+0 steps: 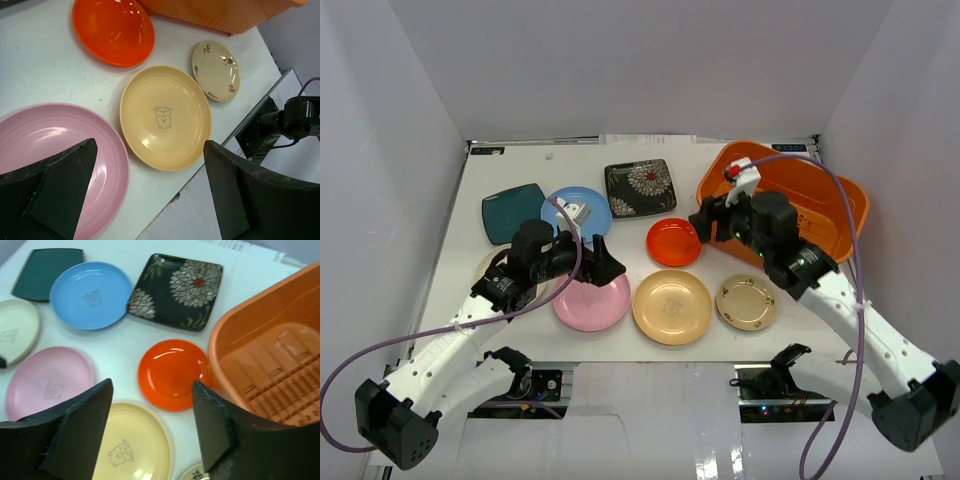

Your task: Place the plates into the plastic bin on the countertop

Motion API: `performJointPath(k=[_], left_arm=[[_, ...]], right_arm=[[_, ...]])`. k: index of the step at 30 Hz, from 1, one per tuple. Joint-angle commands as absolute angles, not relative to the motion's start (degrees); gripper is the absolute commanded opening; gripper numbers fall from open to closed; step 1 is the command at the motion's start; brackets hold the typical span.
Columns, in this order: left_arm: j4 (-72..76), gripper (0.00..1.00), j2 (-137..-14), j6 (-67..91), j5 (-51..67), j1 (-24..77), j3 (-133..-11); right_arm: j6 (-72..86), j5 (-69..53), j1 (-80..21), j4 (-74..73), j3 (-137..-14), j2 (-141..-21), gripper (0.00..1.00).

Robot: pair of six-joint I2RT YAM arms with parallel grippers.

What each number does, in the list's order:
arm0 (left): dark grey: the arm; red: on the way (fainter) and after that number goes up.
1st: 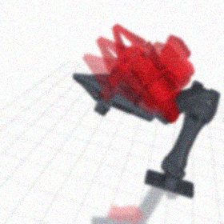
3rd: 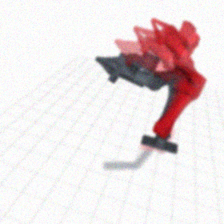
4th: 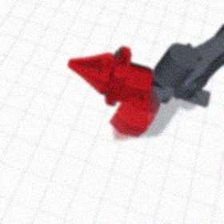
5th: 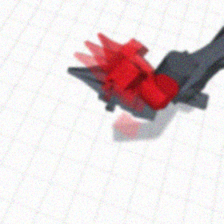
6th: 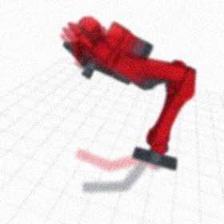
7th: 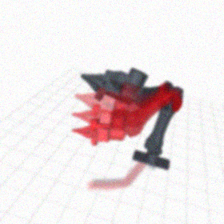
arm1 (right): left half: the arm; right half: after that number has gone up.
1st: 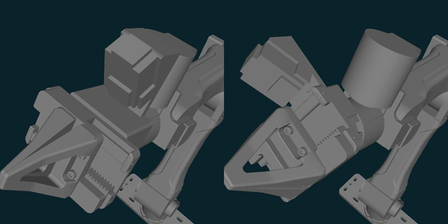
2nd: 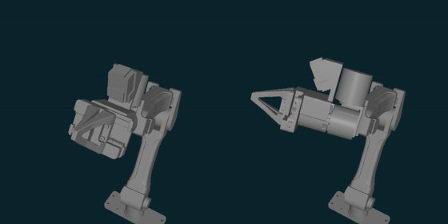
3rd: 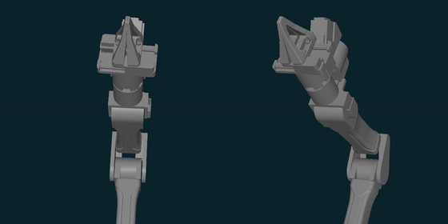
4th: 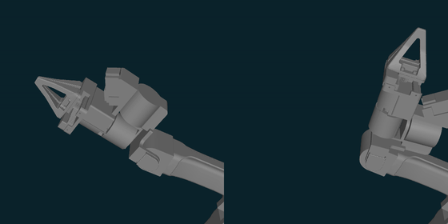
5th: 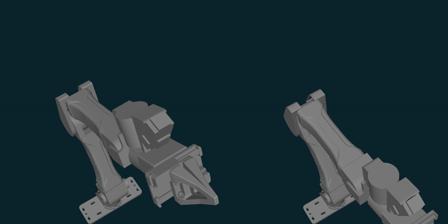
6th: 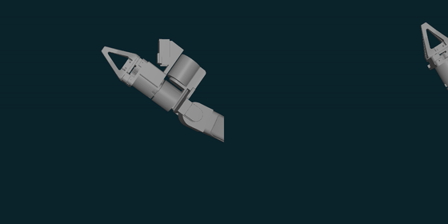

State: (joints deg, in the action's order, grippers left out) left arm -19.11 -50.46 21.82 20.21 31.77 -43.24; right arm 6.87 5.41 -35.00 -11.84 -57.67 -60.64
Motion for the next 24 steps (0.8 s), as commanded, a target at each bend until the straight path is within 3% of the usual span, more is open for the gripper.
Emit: performJointPath(k=[1, 4, 14, 20, 24], left_arm=[[-23.54, 0.98, -48.44, 22.85, 18.91, 31.82, -45.96], [-25.74, 0.98, -46.59, 23.46, 15.22, 31.73, -48.24], [-29.52, 0.98, -31.04, 27.33, -12.72, 31.73, -51.59], [-35.94, 0.98, -27.16, 28.91, -19.94, 31.73, -50.71], [-38.66, 0.97, -23.92, 30.15, -21.97, 31.82, -49.31]], right_arm=[[10.89, -1.82, -35.51, -7.56, -48.37, -57.23, 0.68], [10.64, -6.32, -36.47, -5.63, -47.37, -57.48, 0.58], [1.07, -10.90, -49.64, 7.46, -57.56, -77.92, 0.55], [-2.19, -17.21, -52.21, 11.16, -73.45, -97.53, 0.52], [-5.35, -17.93, -53.17, 3.62, -91.96, -113.42, 0.55]])
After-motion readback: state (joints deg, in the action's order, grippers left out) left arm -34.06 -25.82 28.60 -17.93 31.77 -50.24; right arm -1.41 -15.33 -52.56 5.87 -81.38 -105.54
